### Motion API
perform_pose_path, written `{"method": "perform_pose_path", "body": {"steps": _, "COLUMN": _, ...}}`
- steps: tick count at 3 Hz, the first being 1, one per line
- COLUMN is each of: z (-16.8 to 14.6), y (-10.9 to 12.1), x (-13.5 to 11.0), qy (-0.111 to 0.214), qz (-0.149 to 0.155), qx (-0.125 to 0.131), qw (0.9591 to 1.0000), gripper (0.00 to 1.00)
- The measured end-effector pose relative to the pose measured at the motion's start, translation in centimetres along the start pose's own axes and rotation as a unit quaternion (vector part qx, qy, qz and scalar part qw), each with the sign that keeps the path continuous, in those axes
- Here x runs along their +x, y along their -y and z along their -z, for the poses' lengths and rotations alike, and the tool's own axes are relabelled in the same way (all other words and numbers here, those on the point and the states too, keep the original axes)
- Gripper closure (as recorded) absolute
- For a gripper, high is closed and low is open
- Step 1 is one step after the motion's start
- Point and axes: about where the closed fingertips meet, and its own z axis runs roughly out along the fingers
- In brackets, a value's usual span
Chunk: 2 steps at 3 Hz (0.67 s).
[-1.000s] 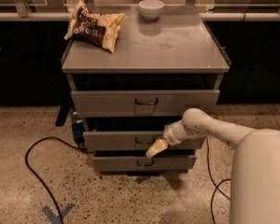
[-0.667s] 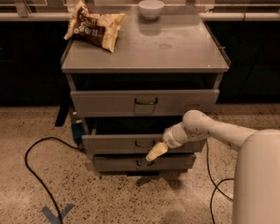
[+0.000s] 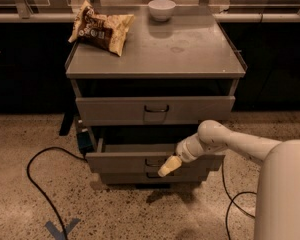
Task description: Open middle drawer
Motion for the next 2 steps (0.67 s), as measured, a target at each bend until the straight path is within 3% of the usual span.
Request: {"method": "perform_pose_path", "body": {"steps": 2, "z": -0.15, "y": -2.08, "x": 2.18, "qy": 0.006, "qz": -0.008, "qx": -0.028, "qw": 0.9996, "gripper": 0.00}}
